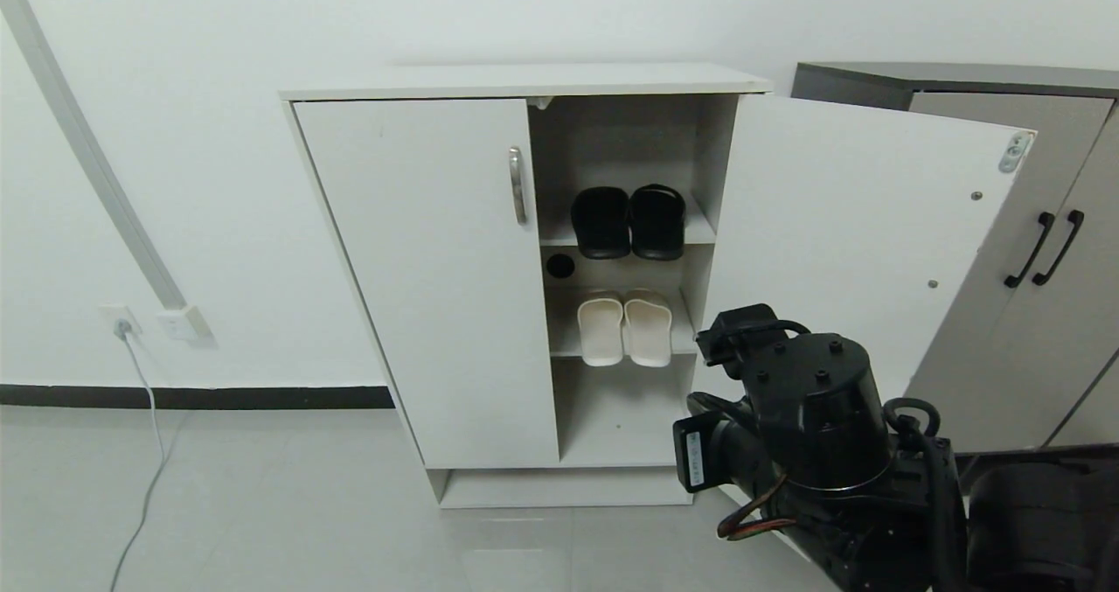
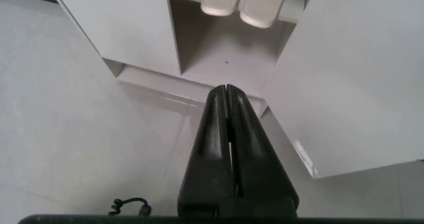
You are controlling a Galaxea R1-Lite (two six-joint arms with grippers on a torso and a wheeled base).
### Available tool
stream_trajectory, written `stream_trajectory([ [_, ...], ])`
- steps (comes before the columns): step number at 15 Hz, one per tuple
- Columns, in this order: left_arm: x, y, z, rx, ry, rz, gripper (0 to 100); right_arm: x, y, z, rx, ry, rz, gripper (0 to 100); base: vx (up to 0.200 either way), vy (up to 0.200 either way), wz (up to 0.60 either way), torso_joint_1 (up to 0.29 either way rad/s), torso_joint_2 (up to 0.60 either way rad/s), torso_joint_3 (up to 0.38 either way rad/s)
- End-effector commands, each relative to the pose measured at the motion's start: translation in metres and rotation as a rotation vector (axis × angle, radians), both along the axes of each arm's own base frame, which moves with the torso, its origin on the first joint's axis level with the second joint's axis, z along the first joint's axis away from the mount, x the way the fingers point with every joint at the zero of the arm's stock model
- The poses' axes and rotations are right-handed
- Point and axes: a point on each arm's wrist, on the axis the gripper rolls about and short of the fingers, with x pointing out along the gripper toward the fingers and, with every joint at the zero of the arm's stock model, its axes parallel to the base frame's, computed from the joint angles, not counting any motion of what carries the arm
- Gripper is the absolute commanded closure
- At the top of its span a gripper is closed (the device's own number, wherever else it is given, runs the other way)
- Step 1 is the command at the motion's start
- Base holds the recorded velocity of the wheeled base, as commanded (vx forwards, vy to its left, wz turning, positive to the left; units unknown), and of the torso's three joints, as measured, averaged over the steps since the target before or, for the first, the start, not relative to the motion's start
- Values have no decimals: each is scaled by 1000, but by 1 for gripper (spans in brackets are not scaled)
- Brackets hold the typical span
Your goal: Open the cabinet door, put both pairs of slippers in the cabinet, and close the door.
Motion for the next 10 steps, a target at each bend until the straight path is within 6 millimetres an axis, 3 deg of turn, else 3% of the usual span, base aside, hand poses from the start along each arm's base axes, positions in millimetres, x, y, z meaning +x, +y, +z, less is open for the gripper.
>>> stream_trajectory([
  [1, 0, 0, 0, 0, 1, 1, 100, 0, 0, 0, 0, 0, 0, 100, 0, 0, 0, 0, 0, 0],
  [4, 0, 0, 0, 0, 1, -1, 100, 0, 0, -1, -8, -2, 2, 100, 0, 0, 0, 1, -24, -33],
  [7, 0, 0, 0, 0, 1, -1, 100, 0, 0, -1, -9, -2, -1, 100, 0, 0, 0, 12, -222, -297],
  [10, 0, 0, 0, 0, 1, -1, 100, 0, 0, -1, -11, -3, 0, 100, 0, 0, 0, 36, -502, -362],
])
